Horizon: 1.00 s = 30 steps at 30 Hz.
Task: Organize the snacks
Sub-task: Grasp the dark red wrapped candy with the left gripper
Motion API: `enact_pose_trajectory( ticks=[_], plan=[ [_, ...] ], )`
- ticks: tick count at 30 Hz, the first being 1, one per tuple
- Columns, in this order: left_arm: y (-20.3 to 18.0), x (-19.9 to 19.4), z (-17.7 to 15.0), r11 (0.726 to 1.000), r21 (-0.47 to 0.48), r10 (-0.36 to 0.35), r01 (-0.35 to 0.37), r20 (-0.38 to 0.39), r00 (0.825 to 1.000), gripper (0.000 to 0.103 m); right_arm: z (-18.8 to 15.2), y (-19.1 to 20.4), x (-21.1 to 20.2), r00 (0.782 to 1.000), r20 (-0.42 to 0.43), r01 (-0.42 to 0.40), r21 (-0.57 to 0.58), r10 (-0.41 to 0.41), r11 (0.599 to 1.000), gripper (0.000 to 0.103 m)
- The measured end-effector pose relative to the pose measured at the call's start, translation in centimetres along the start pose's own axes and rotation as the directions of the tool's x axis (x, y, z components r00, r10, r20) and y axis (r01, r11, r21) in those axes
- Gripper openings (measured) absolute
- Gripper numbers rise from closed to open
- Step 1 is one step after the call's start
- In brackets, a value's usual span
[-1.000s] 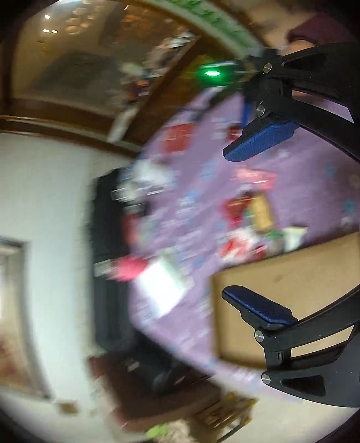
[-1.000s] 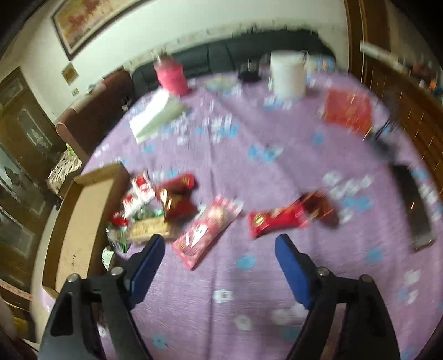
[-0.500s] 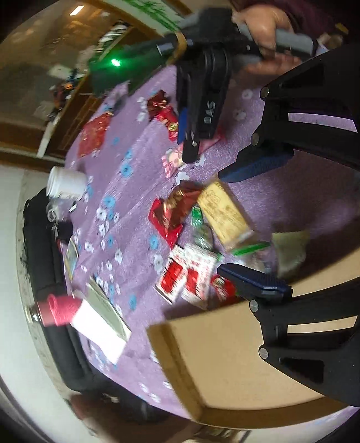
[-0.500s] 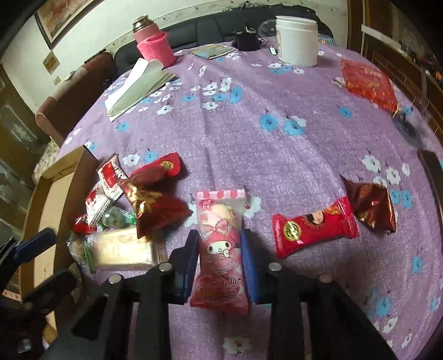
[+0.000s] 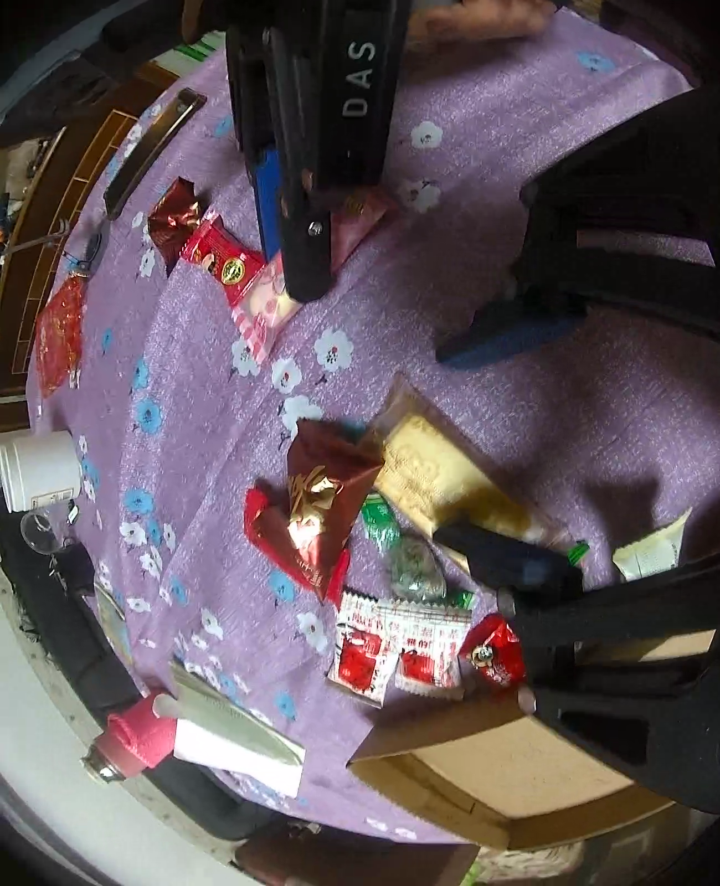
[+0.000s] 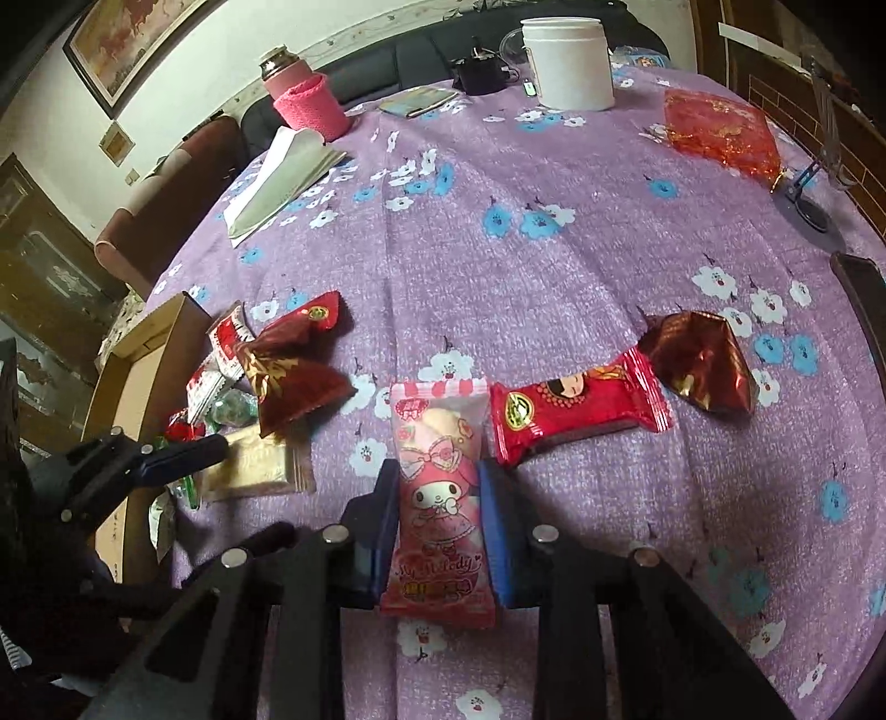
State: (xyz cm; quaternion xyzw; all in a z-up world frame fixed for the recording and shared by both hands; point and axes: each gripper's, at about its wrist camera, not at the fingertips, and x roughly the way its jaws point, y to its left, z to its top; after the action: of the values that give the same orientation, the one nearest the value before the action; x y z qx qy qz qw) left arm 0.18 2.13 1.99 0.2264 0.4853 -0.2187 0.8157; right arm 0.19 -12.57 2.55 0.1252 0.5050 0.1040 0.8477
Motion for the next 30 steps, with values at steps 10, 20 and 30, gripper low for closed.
enact_pose_trajectory(
  ticks=[10,20,30],
  plan=[
    [1.0,-2.0,-1.0,0.992,-0.083,-0.093,0.098,0.056,0.994,0.012,-1.0,-0.3,-0.7,1.0,0.013,-0.025,-0.001,0.025,1.0,0.031],
    [0.8,0.4,0.4,0.999,0.033,0.008,-0.007,-0.021,1.0,0.056,-1.4,-0.8,-1.0,0.998,0.02,-0.054,0.017,0.053,0.998,0.031],
    [0.1,-0.9,-0.1,1.0,0.003,-0.006,0.006,0.004,1.0,0.009,-1.9,-0.9,-1.2,0.997,0.032,-0.069,0.002,0.068,0.998,0.027]
  ],
)
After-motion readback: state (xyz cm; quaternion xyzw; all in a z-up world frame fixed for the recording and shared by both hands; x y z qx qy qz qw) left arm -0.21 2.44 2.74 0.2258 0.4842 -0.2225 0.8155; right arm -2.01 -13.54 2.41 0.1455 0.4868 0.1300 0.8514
